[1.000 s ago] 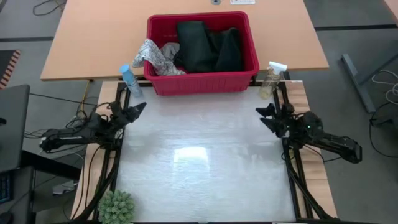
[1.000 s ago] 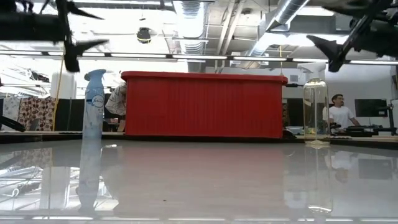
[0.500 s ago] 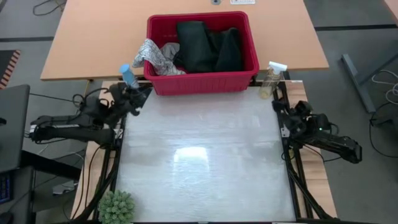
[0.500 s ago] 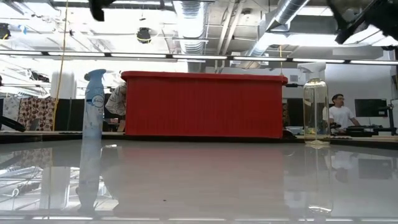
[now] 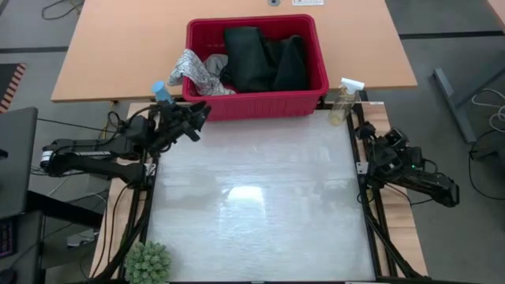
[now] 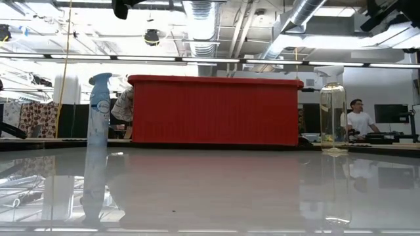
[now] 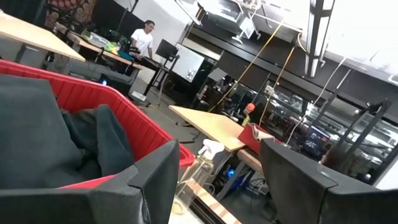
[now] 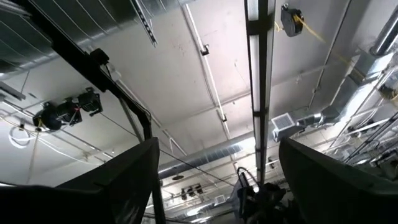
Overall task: Fold laundry
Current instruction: Fold the white-patterned shirt
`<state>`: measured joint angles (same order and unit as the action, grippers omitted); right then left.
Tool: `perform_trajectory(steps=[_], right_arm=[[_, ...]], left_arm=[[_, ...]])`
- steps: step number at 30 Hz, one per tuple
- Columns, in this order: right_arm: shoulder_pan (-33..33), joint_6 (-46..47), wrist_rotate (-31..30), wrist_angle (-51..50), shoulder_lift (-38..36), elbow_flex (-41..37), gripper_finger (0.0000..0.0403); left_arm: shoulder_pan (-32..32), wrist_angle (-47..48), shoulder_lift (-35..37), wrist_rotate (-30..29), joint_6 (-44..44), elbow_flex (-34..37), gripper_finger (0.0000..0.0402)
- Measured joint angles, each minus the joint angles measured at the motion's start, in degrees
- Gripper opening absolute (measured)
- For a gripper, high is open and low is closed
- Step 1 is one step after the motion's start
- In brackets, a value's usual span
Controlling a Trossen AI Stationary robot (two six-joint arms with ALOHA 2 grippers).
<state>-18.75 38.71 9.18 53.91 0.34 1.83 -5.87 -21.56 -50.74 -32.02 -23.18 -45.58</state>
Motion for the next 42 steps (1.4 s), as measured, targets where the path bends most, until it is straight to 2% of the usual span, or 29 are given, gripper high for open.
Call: perform_trajectory(steps=[10,18,21,25,28,37,42], right_arm=[[2.2,13.1,1.5,0.8,0.0,0.0,0.0354],[2.2,11.8,1.5,-1.5,0.0,0.0,0.0354],[2.2,14.2,1.4,-7.8,0.0,0.5,0.0354],[2.1,12.4,1.4,-24.8,0.7,5.8,0.0354],[2.0,4.9,1.2,-34.5,3.2,11.9,0.0354],[-2.4,-14.7,-0.6,-38.9,17.9,30.1,0.0354],[-5.3,-22.2,-2.1,-44.6,27.5,37.5,0.0354]], left_arm=[[0.0,0.1,-0.4,-0.2,-0.1,0.0,0.0213],[-0.6,0.4,-1.3,0.1,-3.4,-0.1,0.0213],[-1.3,0.3,-1.9,0.3,-3.6,-0.1,0.0213],[-2.8,4.0,-3.6,3.3,-1.2,-2.7,0.0213],[-4.7,13.4,-5.7,5.4,0.4,-8.9,0.0213],[-12.5,49.3,-17.6,4.6,10.4,-35.4,0.0213],[-19.2,65.5,-25.8,4.3,20.9,-49.1,0.0213]])
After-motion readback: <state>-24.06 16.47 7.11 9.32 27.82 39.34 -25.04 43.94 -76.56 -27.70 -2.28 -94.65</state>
